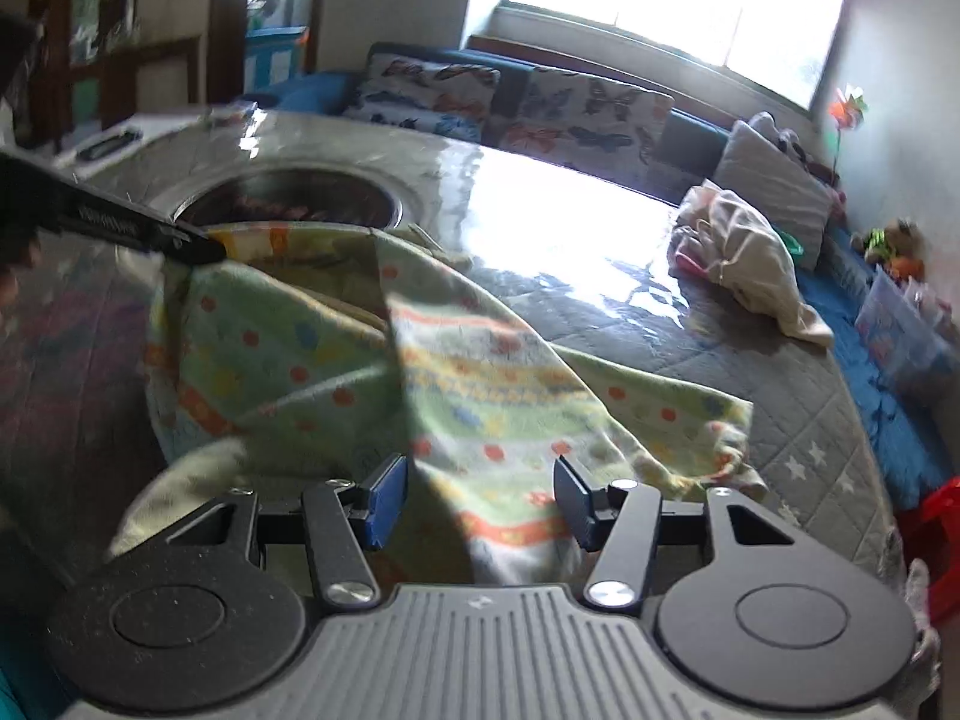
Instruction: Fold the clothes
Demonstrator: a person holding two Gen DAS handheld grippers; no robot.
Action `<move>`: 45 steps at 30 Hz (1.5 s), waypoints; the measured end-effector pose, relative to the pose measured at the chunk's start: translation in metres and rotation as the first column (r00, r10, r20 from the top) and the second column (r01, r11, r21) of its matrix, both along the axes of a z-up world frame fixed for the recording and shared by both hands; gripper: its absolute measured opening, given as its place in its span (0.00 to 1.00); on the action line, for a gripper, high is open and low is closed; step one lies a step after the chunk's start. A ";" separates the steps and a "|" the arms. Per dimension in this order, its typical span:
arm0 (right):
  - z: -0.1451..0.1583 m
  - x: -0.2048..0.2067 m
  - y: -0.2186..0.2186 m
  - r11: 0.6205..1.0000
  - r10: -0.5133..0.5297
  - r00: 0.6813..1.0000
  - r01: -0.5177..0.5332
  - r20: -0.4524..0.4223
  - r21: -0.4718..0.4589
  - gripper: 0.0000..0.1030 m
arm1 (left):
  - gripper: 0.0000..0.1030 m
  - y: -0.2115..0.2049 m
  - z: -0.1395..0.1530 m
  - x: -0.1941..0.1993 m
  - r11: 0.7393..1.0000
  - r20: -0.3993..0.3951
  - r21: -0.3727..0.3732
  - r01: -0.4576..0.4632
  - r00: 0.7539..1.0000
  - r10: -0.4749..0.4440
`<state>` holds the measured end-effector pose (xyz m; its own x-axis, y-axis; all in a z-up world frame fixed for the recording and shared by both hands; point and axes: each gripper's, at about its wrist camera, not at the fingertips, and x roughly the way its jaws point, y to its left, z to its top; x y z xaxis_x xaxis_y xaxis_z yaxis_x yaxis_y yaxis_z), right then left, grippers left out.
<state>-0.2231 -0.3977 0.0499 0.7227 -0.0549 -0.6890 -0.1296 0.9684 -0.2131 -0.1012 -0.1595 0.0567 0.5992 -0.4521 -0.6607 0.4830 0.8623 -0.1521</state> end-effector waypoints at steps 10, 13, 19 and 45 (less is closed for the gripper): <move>0.010 0.011 0.012 0.998 -0.035 0.994 0.041 0.104 -0.048 0.08 | 0.17 0.022 -0.004 -0.014 1.000 0.009 0.021 -0.012 1.000 0.012; 0.024 0.005 -0.003 0.994 -0.100 0.983 0.104 0.157 -0.016 0.04 | 0.27 0.023 -0.004 -0.016 1.000 0.022 0.031 -0.002 1.000 0.002; 0.025 -0.010 -0.046 0.966 -0.258 0.957 0.254 0.135 0.043 0.04 | 0.41 0.015 -0.001 -0.018 0.999 0.051 0.040 0.027 0.998 -0.029; -0.003 -0.034 -0.054 0.955 -0.281 0.960 0.280 -0.008 0.097 0.19 | 0.17 0.000 -0.017 0.000 0.989 0.052 0.140 0.039 0.998 -0.047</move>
<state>-0.2568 -0.4519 0.0465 0.6914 -0.1900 -0.6970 0.1513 0.9815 -0.1174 -0.1012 -0.1591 0.0398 0.6183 -0.3842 -0.6856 0.5242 0.8516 -0.0045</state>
